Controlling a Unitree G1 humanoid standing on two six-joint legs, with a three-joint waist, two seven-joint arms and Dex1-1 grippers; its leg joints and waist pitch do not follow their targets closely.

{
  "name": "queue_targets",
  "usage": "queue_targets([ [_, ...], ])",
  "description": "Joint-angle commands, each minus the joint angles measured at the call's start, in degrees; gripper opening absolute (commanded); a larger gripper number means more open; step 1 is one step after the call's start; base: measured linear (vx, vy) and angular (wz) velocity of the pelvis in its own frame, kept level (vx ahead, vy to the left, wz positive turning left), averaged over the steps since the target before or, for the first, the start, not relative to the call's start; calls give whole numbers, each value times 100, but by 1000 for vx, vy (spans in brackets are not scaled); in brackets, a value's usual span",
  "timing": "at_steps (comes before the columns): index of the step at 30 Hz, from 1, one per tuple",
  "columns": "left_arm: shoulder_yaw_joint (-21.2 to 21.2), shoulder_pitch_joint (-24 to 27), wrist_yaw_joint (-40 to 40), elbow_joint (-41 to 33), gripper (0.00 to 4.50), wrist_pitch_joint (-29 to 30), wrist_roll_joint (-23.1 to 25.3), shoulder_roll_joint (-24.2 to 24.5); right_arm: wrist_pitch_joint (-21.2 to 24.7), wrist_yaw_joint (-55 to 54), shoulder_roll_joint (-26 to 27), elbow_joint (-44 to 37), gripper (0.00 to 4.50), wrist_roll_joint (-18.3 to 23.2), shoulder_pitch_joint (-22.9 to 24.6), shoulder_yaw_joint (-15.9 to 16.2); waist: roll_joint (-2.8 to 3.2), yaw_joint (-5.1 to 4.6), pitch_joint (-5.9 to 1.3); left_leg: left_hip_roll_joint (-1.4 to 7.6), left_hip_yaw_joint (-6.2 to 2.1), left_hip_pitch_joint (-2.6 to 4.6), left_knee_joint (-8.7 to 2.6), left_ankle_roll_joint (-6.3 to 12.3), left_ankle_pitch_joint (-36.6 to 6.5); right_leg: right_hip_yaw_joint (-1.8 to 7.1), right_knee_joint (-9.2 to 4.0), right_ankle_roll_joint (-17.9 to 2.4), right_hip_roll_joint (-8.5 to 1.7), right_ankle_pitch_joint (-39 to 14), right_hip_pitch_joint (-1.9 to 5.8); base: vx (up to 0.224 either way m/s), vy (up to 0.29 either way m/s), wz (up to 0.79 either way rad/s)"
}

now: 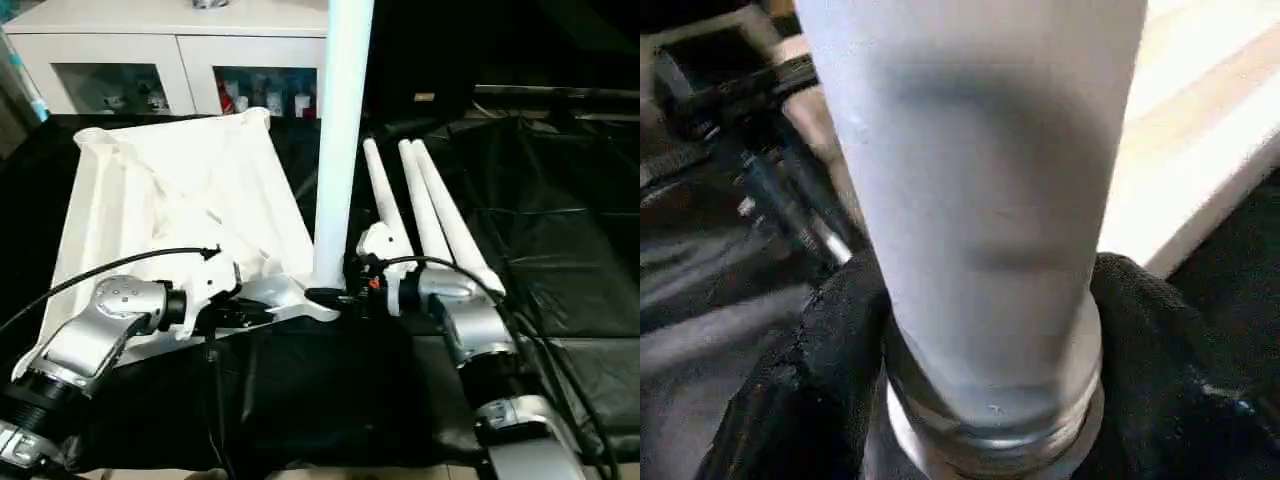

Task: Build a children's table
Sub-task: Rotate leg to tighten

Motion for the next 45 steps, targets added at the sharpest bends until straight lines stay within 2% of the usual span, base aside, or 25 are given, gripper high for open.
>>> queue_targets([
  [1, 215, -264, 629, 314, 0, 156, 88, -280, 85, -886, 280, 642, 270, -168, -60, -66, -76, -22, -363, 209, -98, 116, -394, 222, -1234, 290, -495, -1104, -336, -1786, 261, 0, 0, 0],
  [4, 296, -553, 1235, 676, 0, 423, 233, -565, 37, -1812, 613, 1087, 270, -305, -226, -186, -76, -72, -317, 199, -124, 178, -426, -3, -1705, 278, -585, -899, -348, -2572, 230, 0, 0, 0],
  [5, 342, -680, 1507, 831, 0, 509, 270, -715, 26, -2272, 768, 1278, 270, -344, -316, -252, -76, -72, -317, 199, -124, 178, -426, -3, -1705, 278, -585, -899, -348, -2572, 230, 0, 0, 0],
  [6, 397, -796, 1769, 978, 0, 582, 287, -866, 39, -2708, 912, 1454, 270, -372, -409, -312, -84, -115, -278, 185, -153, 200, -442, -75, -1998, 243, -656, -711, -359, -3080, 224, 0, 0, 0],
  [8, 481, -1015, 2284, 1265, 0, 631, 316, -1157, 82, -3443, 1208, 1773, 269, -370, -601, -443, -38, -158, -275, 169, -179, 260, -433, -153, -2278, 215, -723, -563, -364, -3449, 184, 0, 0, 0],
  [9, 497, -1080, 2446, 1357, 0, 608, 336, -1246, 93, -3621, 1308, 1866, 269, -352, -664, -497, -56, -195, -262, 152, -188, 295, -422, -174, -2466, 185, -776, -482, -356, -3669, 158, 0, 0, 0],
  [10, 501, -1125, 2556, 1413, 0, 584, 344, -1343, 94, -3715, 1407, 1928, 269, -356, -723, -498, -25, -180, -273, 164, -212, 315, -435, -167, -2544, 161, -802, -409, -370, -3699, 176, 0, 0, 0],
  [13, 508, -1236, 2763, 1563, 0, 531, 377, -1573, 23, -3912, 1639, 2147, 269, -394, -891, -504, -2, -212, -274, 184, -231, 301, -485, -156, -2689, 109, -835, -385, -356, -3518, 207, 0, 0, 0],
  [14, 422, -1251, 2722, 1573, 0, 426, 409, -1656, -58, -3655, 1793, 2161, 304, -276, -985, -551, 20, -209, -287, 195, -245, 324, -506, -169, -2771, 93, -844, -398, -361, -3377, 221, 0, 0, 0],
  [15, 406, -1247, 2698, 1565, 0, 408, 410, -1657, -66, -3602, 1803, 2148, 304, -260, -992, -552, 13, -229, -286, 211, -261, 295, -534, -172, -2850, 94, -830, -428, -361, -3218, 240, 0, 0, 0],
  [17, 340, -1197, 2525, 1486, 0, 284, 405, -1613, -119, -3289, 1798, 2072, 339, -173, -1021, -548, 11, -235, -298, 219, -262, 286, -562, -169, -2918, 119, -806, -509, -372, -2978, 252, 0, 0, 0],
  [20, 297, -1130, 2302, 1412, 0, 164, 374, -1504, -214, -3100, 1703, 2037, 358, -200, -1044, -511, -1, -248, -306, 222, -258, 215, -588, -112, -2752, 151, -755, -633, -381, -2674, 290, 0, 0, 0],
  [24, 213, -888, 1777, 1129, 0, 2, 316, -1167, -338, -2536, 1355, 1843, 358, -280, -1012, -382, -9, -243, -315, 221, -215, 232, -552, -9, -2533, 202, -746, -821, -420, -2549, 272, 0, 0, 0],
  [25, 198, -811, 1609, 1038, 0, -16, 281, -1082, -377, -2383, 1261, 1810, 358, -306, -1007, -379, -69, -261, -318, 228, -200, 210, -553, 18, -2435, 212, -736, -845, -415, -2484, 285, 0, 0, 0],
  [26, 168, -721, 1426, 930, 0, -65, 255, -973, -407, -2210, 1144, 1750, 358, -329, -990, -366, -42, -229, -328, 235, -201, 191, -550, 62, -2236, 223, -702, -911, -431, -2337, 309, 0, 0, 0],
  [31, 10, -342, 540, 483, 0, -273, 92, -434, -456, -1260, 521, 1395, 358, -337, -867, -257, -66, -160, -359, 246, -124, 184, -492, 220, -1739, 281, -607, -1108, -395, -1897, 280, 10, -7, 2],
  [33, -14, -276, 318, 390, 0, -305, 31, -313, -445, -988, 381, 1285, 358, -319, -829, -219, -71, -85, -386, 250, -73, 166, -454, 330, -1350, 300, -516, -1243, -369, -1380, 281, 53, -34, 8],
  [35, -25, -249, 217, 350, 0, -325, 8, -255, -439, -855, 315, 1218, 358, -310, -803, -187, -85, -59, -382, 247, -57, 159, -430, 381, -1205, 314, -486, -1294, -356, -1218, 264, 61, -34, 9],
  [37, -35, -149, -181, 175, 0, -347, -76, -40, -429, -249, 77, 956, 358, -251, -683, -55, -83, -16, -422, 252, -68, 118, -400, 474, -876, 311, -387, -1389, -348, -839, 316, 62, -28, 3],
  [39, -34, -116, -321, 113, 0, -352, -119, 29, -420, -46, 4, 870, 358, -224, -643, -10, -68, 25, -466, 237, -48, 106, -341, 655, -445, 309, -282, -1536, -312, -114, 313, 56, -22, 0],
  [41, -68, -93, -513, 59, 0, -378, -161, 143, -401, 201, -75, 778, 358, -221, -602, 71, -81, 42, -499, 214, -46, 76, -296, 779, -187, 304, -224, -1612, -296, 318, 322, 0, 0, 0],
  [42, -91, -83, -604, 27, 0, -371, -178, 200, -384, 319, -102, 733, 358, -217, -583, 112, -81, 54, -473, 210, -39, 43, -276, 935, -118, 298, -213, -1666, -295, 497, 290, 0, 0, 0],
  [43, -90, -87, -626, 29, 0, -375, -180, 216, -359, 384, -109, 701, 358, -215, -574, 126, -71, 60, -468, 215, -42, 43, -281, 933, -203, 293, -226, -1656, -305, 363, 295, 0, 0, 0],
  [44, -85, -96, -635, 44, 0, -381, -181, 221, -342, 420, -111, 685, 358, -215, -572, 134, -69, 55, -448, 227, -45, 50, -301, 867, -418, 287, -272, -1601, -308, -23, 294, 0, 0, 0],
  [45, -75, -103, -644, 55, 0, -385, -176, 220, -325, 444, -113, 668, 332, -214, -570, 137, -60, 52, -427, 242, -55, 63, -329, 730, -634, 285, -314, -1530, -315, -441, 292, 0, 0, 0],
])
